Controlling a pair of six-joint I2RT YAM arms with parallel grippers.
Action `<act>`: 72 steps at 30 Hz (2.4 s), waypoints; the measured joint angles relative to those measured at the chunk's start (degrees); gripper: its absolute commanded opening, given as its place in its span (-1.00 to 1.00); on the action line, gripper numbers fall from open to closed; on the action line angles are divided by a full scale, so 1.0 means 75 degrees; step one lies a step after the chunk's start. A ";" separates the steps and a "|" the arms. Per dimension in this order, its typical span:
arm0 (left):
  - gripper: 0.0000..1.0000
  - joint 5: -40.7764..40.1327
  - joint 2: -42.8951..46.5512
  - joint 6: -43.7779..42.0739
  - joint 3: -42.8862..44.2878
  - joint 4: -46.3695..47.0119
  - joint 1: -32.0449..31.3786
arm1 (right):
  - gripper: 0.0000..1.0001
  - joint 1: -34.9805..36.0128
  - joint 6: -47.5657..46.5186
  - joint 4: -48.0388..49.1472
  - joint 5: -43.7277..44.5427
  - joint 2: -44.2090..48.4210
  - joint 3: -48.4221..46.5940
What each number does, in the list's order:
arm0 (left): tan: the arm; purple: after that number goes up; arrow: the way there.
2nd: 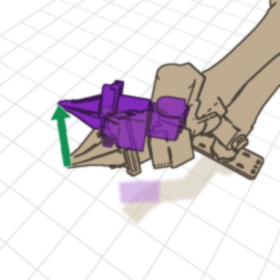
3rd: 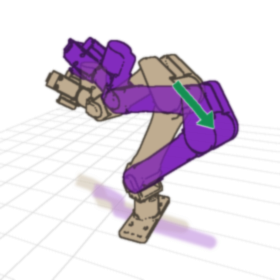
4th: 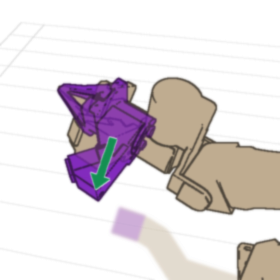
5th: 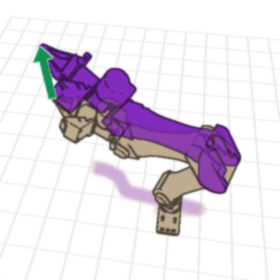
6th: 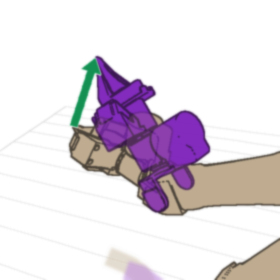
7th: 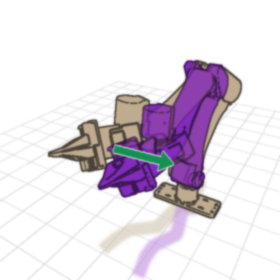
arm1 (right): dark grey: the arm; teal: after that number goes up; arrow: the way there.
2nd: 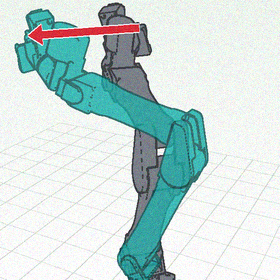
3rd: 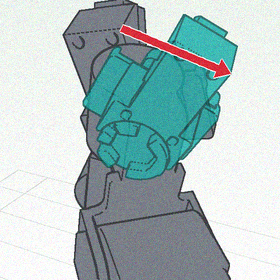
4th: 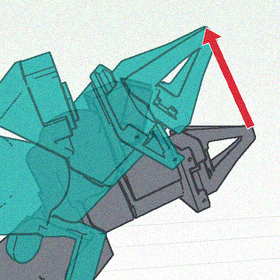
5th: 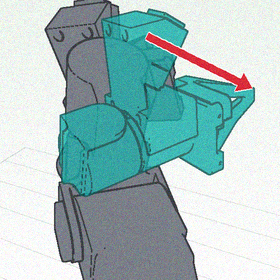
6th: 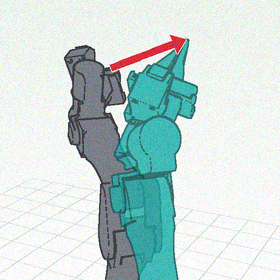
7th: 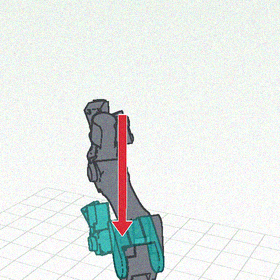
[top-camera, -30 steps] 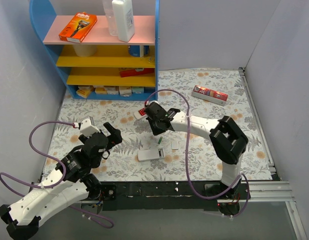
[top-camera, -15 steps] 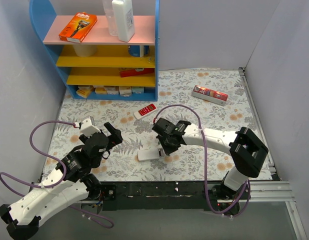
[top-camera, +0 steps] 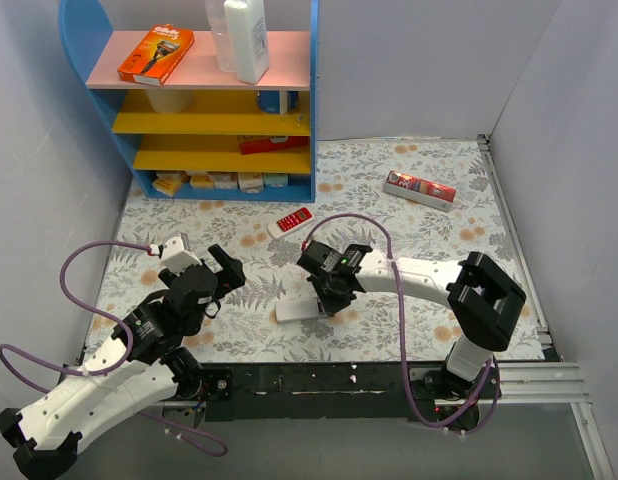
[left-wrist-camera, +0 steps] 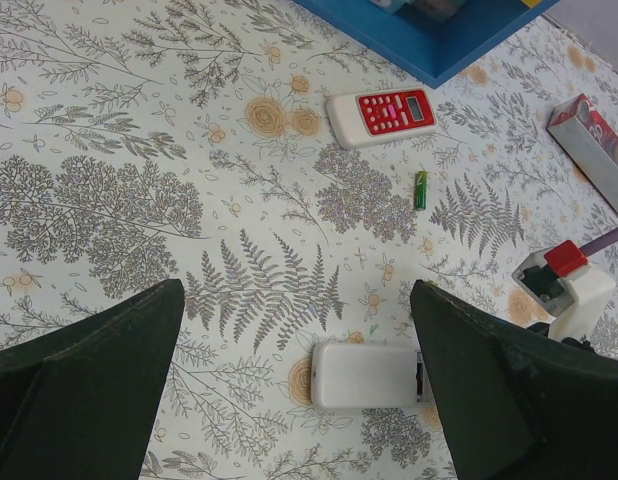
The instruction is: Load the batteries into the remote control
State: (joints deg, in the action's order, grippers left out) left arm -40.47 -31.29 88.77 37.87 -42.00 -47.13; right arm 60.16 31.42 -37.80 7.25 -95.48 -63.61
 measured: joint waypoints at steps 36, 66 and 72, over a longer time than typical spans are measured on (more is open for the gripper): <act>0.96 0.0061 0.0006 0.0023 0.0000 0.0000 0.0000 | -0.38 0.0047 0.0667 -0.0376 0.0207 -0.0848 -0.0708; 0.96 0.2436 -0.2838 0.0405 -0.0682 0.1075 0.0000 | -0.41 0.0047 -0.2932 0.1897 -0.1011 0.2567 0.2212; 0.96 0.2999 -0.3777 0.0393 -0.0778 0.1545 0.0000 | -0.49 0.0047 -0.3468 0.2518 -0.1244 0.2565 0.2471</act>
State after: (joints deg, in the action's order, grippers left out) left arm -17.98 -59.61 91.72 32.03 -30.41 -47.13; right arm 60.51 5.41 -18.92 -2.09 -76.25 -45.08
